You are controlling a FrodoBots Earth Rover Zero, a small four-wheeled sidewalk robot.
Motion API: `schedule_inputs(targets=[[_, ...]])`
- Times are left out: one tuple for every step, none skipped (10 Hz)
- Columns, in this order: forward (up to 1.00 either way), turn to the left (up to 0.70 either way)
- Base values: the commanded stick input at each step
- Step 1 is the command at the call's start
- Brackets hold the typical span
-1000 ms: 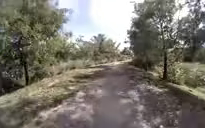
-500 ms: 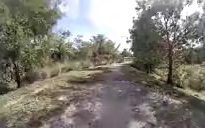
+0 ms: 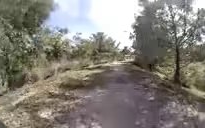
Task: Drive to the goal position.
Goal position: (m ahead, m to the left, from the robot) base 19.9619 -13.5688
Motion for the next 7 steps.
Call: schedule_inputs(targets=[[0.85,-0.08],[0.85,0.0],[0.85,0.0],[0.85,0.0],[0.85,0.0],[0.85,0.0],[0.85,0.0]])
